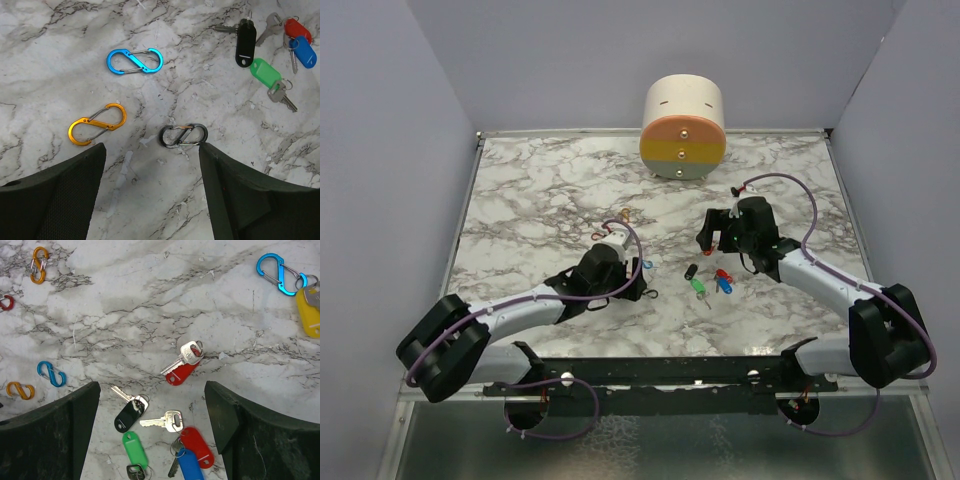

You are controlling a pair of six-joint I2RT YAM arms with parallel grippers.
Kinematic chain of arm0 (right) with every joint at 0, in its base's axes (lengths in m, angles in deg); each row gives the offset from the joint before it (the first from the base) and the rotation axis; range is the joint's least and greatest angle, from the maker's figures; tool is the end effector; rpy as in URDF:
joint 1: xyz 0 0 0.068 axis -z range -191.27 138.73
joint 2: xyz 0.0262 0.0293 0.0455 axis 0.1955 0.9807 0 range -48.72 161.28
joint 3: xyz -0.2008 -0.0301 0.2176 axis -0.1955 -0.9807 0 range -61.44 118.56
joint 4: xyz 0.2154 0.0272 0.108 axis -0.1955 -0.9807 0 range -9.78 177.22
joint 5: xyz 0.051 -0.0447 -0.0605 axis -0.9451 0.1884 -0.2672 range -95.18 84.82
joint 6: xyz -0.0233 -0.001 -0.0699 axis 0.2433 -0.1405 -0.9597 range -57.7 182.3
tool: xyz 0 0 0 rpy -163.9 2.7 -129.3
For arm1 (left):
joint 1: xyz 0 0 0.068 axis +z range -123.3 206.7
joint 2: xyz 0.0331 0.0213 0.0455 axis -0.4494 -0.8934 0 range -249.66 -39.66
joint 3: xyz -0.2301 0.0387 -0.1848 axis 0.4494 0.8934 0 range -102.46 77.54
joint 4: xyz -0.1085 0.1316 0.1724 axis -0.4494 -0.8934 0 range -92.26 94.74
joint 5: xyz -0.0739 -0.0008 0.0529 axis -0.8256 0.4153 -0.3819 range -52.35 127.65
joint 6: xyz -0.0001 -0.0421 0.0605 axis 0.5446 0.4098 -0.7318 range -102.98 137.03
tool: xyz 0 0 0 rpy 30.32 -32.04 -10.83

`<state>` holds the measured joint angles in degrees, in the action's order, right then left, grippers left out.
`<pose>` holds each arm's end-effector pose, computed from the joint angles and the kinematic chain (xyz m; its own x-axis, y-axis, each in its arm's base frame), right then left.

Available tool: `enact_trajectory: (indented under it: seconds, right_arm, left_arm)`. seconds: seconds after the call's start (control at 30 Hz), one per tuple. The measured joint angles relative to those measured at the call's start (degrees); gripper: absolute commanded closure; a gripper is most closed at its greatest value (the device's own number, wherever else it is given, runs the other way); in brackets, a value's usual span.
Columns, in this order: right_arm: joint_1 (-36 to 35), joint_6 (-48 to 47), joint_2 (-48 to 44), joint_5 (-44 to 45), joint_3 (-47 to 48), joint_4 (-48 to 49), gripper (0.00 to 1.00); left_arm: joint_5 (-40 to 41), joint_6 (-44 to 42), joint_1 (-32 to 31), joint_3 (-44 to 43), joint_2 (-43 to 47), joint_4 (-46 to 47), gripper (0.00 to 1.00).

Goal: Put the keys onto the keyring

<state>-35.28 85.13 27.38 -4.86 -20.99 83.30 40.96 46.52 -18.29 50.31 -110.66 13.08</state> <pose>0.2489 0.1105 0.2260 -0.6928 0.1162 -0.7117 -0.1455 0.9441 0.2958 0.1721 -0.1671 0.1967 -0.6880 -0.0071 -0.7257 0.3835 0.8453 -0.3719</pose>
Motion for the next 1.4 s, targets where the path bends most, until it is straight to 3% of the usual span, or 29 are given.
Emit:
enact_trajectory:
  seconds: [0.63,1.4]
  right_arm:
    - [0.0,0.0,0.0,0.0,0.0,0.0,0.14]
    - [0.0,0.0,0.0,0.0,0.0,0.0,0.13]
  left_arm:
    - [-5.5,0.9,-0.1,-1.3,-8.4,4.5,0.22]
    - [0.7,0.5,-0.1,-5.3,-12.8,5.2,0.22]
